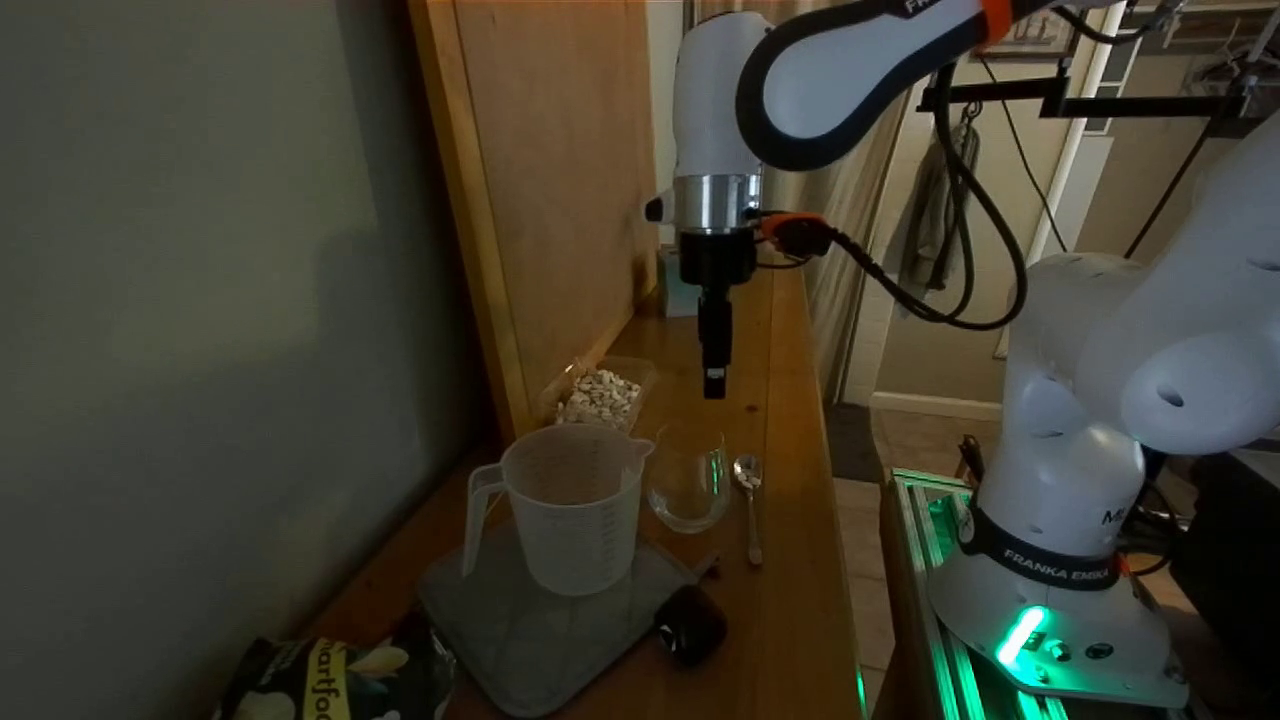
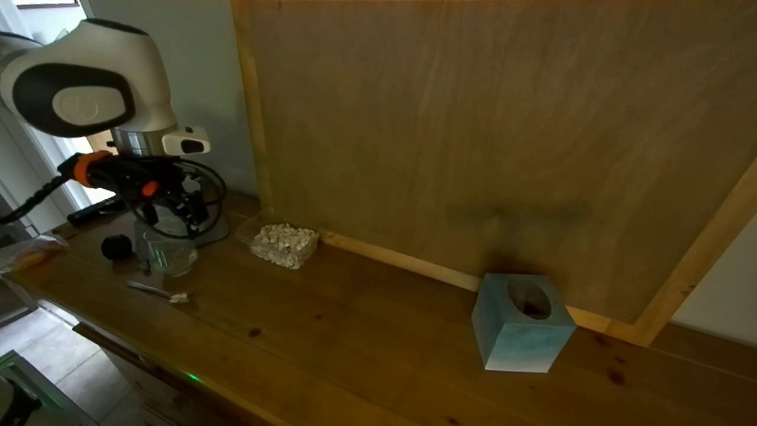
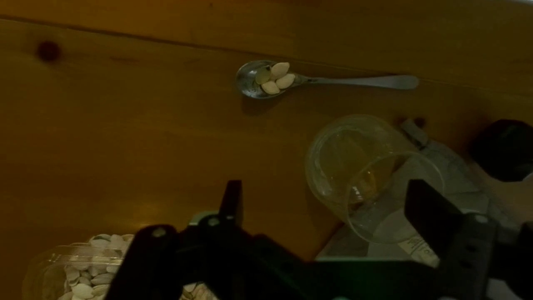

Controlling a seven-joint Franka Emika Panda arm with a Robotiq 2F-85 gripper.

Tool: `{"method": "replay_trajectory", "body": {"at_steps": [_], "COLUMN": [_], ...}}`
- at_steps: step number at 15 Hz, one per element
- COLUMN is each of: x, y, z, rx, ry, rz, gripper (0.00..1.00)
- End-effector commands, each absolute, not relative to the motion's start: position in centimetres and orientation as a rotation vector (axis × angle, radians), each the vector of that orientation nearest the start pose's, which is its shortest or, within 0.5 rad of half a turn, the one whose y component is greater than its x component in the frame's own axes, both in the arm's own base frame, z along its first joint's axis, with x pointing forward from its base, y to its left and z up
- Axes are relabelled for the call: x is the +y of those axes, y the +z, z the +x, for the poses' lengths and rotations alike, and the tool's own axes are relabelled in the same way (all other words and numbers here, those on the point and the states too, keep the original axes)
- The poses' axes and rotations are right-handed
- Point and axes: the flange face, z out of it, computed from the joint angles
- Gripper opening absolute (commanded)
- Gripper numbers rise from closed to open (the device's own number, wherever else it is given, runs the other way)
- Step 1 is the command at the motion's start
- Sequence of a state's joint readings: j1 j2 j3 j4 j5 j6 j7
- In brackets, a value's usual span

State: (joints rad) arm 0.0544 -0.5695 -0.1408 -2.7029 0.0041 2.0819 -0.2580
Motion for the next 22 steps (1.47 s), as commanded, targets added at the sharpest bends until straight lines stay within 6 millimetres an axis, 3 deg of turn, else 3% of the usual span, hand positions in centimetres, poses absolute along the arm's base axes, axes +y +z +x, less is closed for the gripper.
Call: {"method": "replay_trajectory", "body": {"at_steps": [1,12,13,14,18,19,20,21,22], "x": [-2.3,-1.7,-1.6,-1.6,-1.5,-1.5,-1.5,-1.5,-1.4], "y": [37.9,34.9,34.7,34.6,34.3,34.3,34.2,34.2,34.2], "z": [36.0,37.5,37.6,37.6,37.8,37.9,37.9,38.0,38.0], "rx": [-0.307,-0.312,-0.314,-0.313,-0.307,-0.306,-0.305,-0.305,-0.304], "ry": [0.048,0.091,0.097,0.097,0.098,0.097,0.096,0.093,0.092], "rz": [-3.041,-3.030,-3.028,-3.028,-3.022,-3.020,-3.018,-3.013,-3.013], "gripper": [1.00,1.00,0.94,0.74,0.44,0.86,0.73,0.51,0.38]}}
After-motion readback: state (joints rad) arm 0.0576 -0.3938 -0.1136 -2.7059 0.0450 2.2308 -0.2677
